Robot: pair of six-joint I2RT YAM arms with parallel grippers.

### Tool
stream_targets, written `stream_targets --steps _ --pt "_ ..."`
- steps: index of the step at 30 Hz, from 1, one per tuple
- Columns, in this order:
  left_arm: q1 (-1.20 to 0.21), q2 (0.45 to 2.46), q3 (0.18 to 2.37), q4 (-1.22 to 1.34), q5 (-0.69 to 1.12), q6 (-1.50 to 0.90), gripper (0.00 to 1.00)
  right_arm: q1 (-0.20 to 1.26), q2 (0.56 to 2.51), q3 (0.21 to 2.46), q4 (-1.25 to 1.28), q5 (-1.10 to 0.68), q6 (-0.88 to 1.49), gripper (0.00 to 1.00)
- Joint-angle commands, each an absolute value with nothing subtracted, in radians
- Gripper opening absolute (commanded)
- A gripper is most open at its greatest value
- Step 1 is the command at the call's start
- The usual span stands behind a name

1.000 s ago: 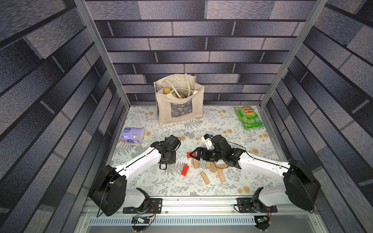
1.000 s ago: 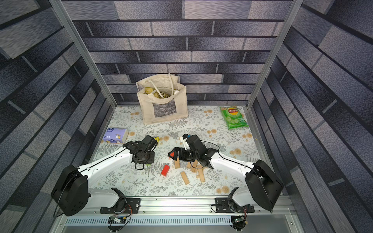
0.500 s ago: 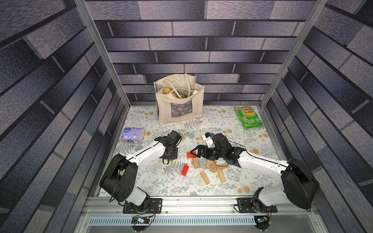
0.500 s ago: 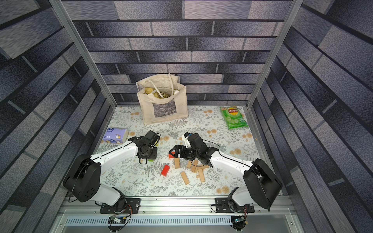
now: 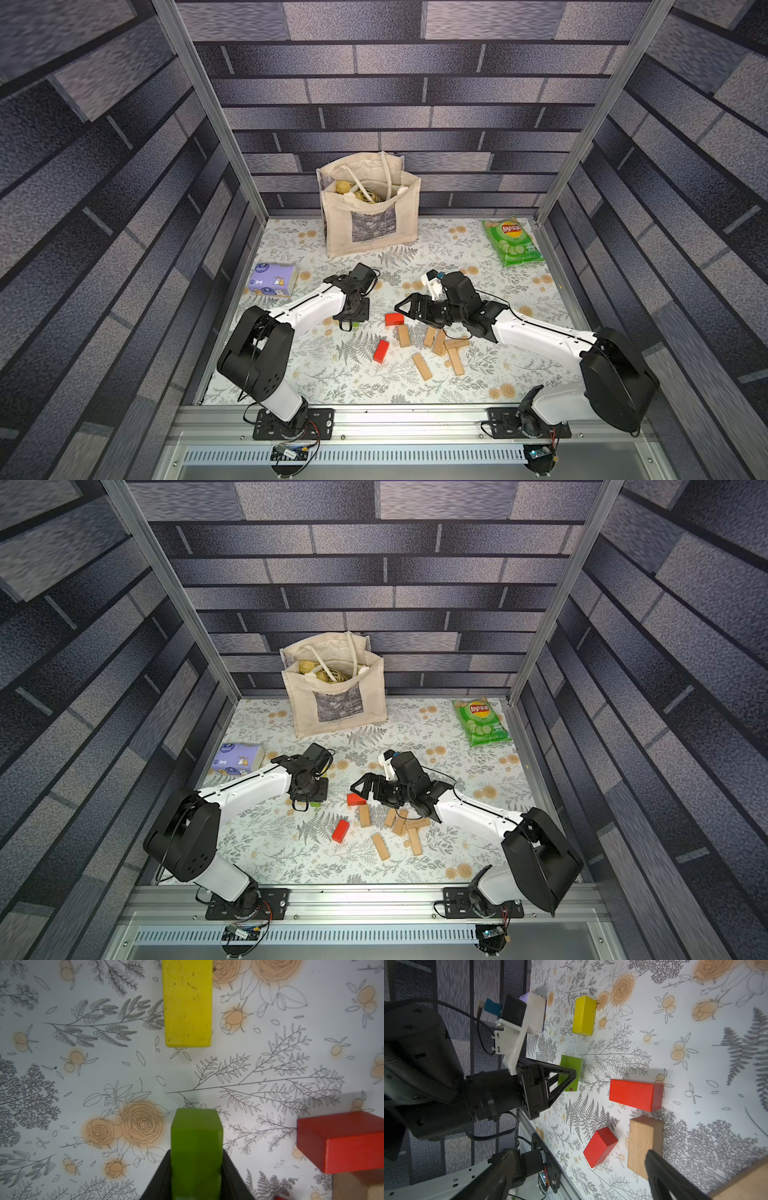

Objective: Assemble the letter k with building blocks
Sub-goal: Assemble the building block at the center of the board.

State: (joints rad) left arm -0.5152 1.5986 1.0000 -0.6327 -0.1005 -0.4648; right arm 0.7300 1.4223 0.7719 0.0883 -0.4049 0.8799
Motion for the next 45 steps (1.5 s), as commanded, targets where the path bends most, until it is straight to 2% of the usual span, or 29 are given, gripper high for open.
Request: stream_targets --steps 1,12,27,45 --pt "-0.505 1.62 1.034 -0.652 -0.094 -0.433 0.3 0.716 1.445 0.799 0.119 -0.435 0.898 1.0" --pt "-0.494 1.652 1.034 -0.632 -0.071 -0.432 0.29 0.694 1.462 0.818 0.089 -0.452 0.882 1.0" --pt "-0.497 1.662 1.023 -0.607 -0.099 -0.426 0.3 0.694 1.391 0.781 0.048 -0.414 0.857 1.0" --pt "-0.495 1.679 1.012 -0.564 -0.105 -0.439 0.3 0.694 1.465 0.796 0.073 -0.421 0.845 1.0"
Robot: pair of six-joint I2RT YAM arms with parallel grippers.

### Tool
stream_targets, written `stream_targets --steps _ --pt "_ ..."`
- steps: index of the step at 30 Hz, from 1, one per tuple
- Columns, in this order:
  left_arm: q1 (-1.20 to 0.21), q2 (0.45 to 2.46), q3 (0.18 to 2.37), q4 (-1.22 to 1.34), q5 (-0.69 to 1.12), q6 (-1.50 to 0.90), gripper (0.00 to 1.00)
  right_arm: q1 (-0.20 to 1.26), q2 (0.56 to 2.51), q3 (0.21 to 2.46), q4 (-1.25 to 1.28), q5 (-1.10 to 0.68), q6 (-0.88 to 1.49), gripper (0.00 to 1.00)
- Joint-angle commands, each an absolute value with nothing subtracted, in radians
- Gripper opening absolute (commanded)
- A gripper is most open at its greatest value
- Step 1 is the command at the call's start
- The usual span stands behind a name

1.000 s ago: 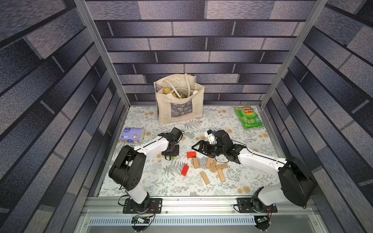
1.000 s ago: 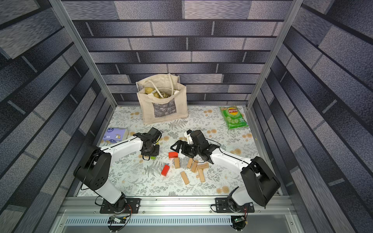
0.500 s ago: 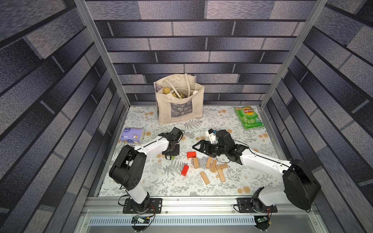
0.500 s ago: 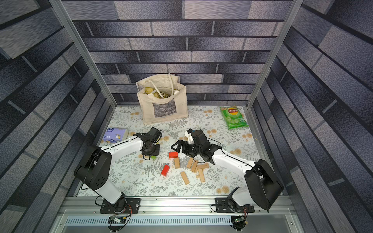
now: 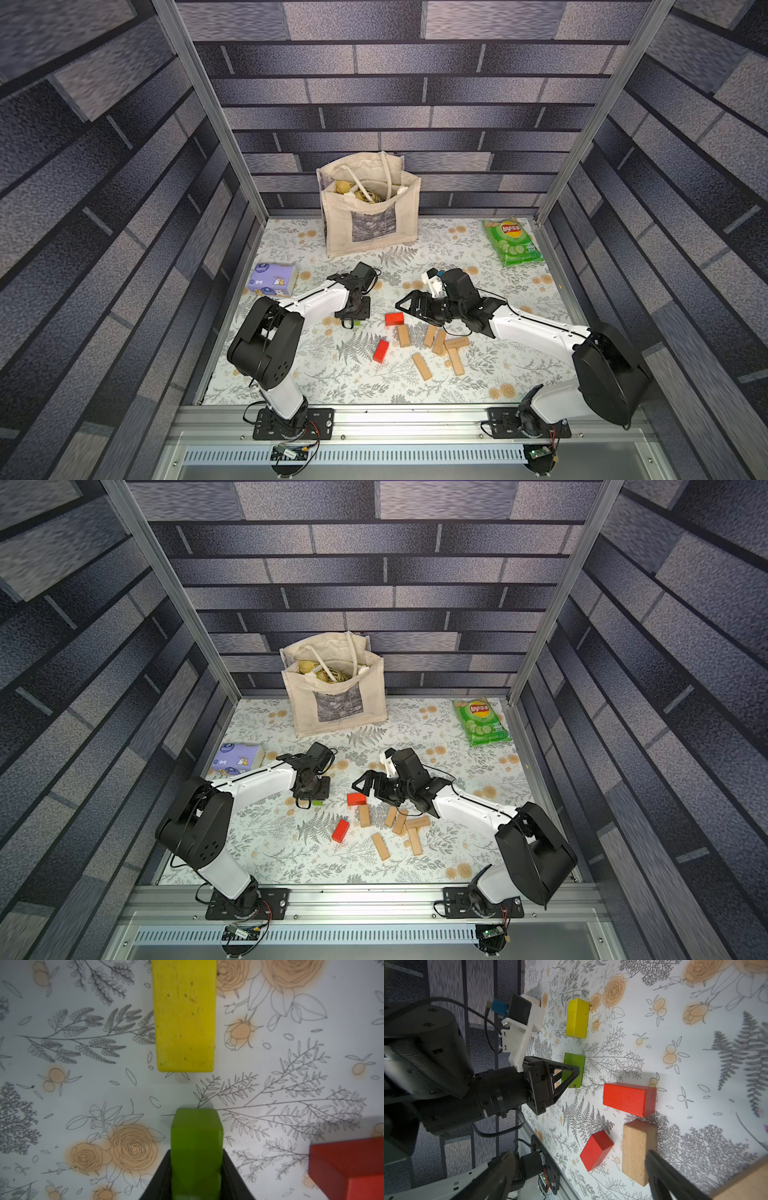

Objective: Assemble the letter k with building blocks
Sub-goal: Assemble the building block at the center of the board.

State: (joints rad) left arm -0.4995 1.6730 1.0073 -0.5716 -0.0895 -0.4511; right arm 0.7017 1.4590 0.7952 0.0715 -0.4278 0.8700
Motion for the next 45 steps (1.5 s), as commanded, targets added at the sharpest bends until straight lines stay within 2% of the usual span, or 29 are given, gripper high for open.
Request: stream_targets --steps 1,45 --pt "-0.495 1.68 1.014 -0.567 -0.103 -0.437 0.3 0.694 1.463 0.791 0.072 -0.418 0.841 1.0" --pt "-0.49 1.74 1.078 -0.602 -0.154 -0.472 0.34 0.694 1.483 0.782 0.096 -0.439 0.828 1.0"
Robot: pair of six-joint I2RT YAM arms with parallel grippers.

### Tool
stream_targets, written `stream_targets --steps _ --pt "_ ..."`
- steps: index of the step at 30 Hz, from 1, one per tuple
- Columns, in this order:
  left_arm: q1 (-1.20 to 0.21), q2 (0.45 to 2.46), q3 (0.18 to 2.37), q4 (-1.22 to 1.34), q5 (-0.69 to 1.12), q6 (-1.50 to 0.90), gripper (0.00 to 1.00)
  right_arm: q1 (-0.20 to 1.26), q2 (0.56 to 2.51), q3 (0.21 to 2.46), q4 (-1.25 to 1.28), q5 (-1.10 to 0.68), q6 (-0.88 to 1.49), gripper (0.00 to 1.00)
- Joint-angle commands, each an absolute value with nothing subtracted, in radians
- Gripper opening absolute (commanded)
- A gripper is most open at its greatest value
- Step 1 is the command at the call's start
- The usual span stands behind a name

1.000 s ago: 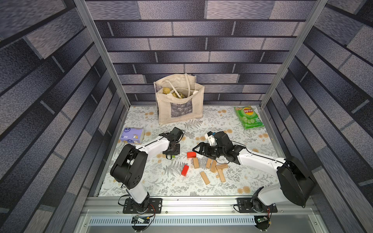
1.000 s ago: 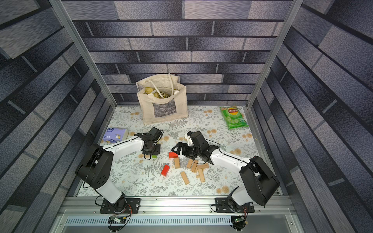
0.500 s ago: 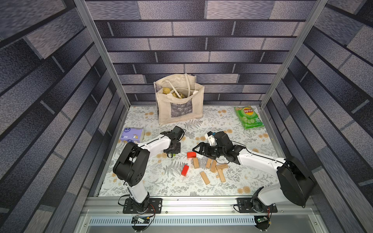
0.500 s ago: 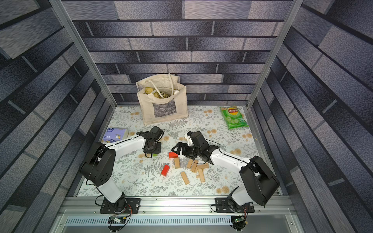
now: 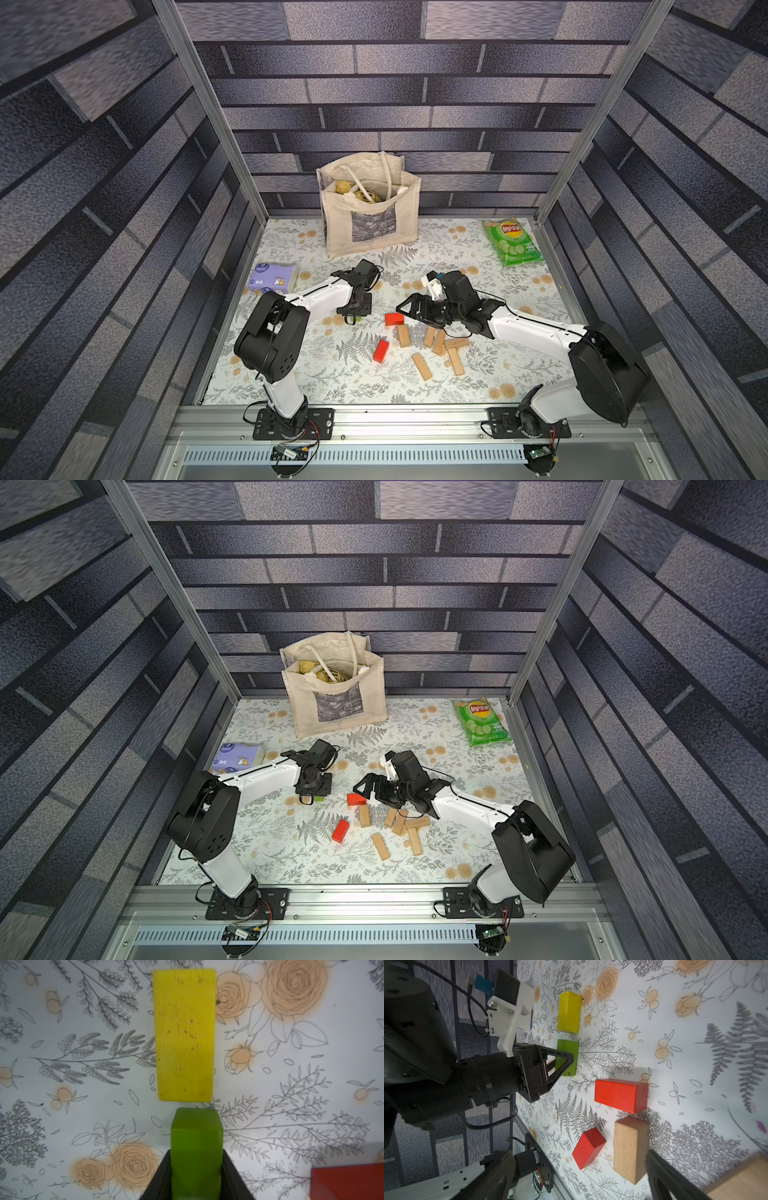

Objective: Assemble the letter k with building blocks
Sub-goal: Assemble the building block at the center of the board.

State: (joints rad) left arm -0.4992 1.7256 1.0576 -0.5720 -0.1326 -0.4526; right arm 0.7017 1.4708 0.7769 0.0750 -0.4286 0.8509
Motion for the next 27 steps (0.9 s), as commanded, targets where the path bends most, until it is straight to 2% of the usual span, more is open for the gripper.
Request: stream_targets --steps 1,27 --pt "-0.488 1.742 1.08 -0.604 -0.156 -0.474 0.34 0.695 1.485 0.781 0.095 -0.439 0.829 1.0" --pt "-0.472 1.773 1.083 -0.583 -0.155 -0.491 0.35 0.694 1.539 0.781 0.142 -0.462 0.843 1.0"
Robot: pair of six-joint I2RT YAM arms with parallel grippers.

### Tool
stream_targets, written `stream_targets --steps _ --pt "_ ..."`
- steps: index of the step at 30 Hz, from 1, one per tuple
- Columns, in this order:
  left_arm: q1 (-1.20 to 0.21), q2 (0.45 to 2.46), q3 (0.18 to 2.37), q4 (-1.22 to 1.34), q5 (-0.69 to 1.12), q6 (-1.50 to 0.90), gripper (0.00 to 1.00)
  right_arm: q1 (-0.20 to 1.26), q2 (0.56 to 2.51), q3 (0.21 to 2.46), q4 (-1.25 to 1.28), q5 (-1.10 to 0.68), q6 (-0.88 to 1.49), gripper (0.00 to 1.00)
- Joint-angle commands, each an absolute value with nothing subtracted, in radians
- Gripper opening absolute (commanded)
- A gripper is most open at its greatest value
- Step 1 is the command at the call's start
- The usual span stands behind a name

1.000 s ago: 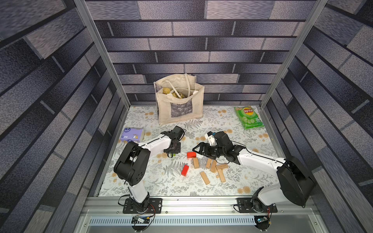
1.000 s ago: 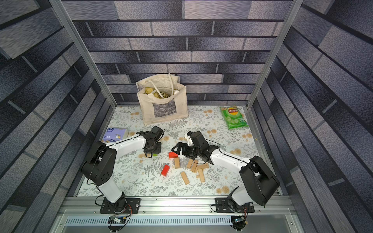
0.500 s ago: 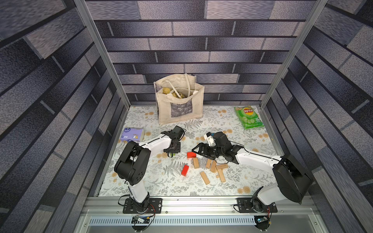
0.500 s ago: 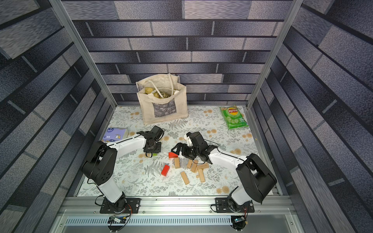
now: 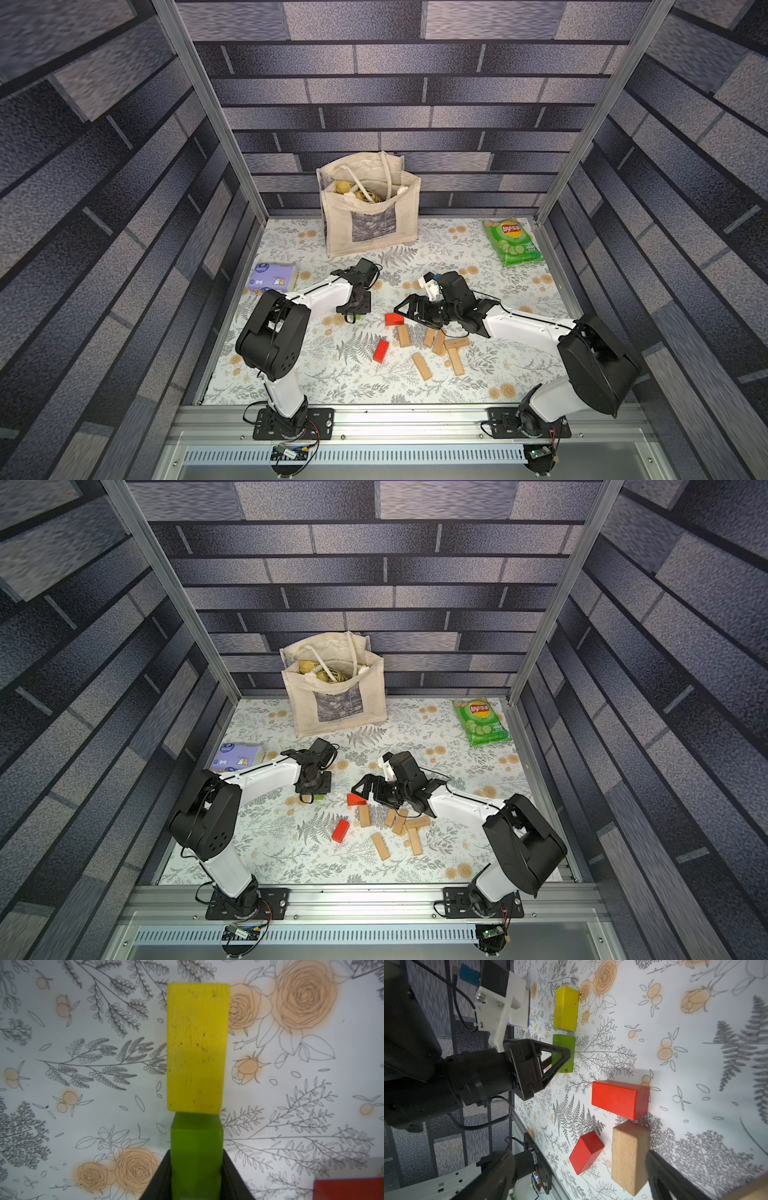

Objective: Assemble the letter k with building blocks
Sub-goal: Assemble the building block at the center of the board.

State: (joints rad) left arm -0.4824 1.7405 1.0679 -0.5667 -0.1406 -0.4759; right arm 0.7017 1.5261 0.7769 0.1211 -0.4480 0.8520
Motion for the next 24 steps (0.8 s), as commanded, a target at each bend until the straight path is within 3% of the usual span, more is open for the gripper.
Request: stream_targets --steps 1,19,24 --pt "-0.472 1.775 1.084 -0.585 -0.155 -0.489 0.35 0.694 1.54 0.783 0.141 -0.464 0.842 1.0" --pt "-0.468 1.782 1.086 -0.589 -0.159 -0.49 0.38 0.694 1.557 0.779 0.155 -0.469 0.846 1.0" --pt "-0.468 1.777 1.081 -0.577 -0.148 -0.489 0.51 0.694 1.552 0.778 0.151 -0.469 0.848 1.0"
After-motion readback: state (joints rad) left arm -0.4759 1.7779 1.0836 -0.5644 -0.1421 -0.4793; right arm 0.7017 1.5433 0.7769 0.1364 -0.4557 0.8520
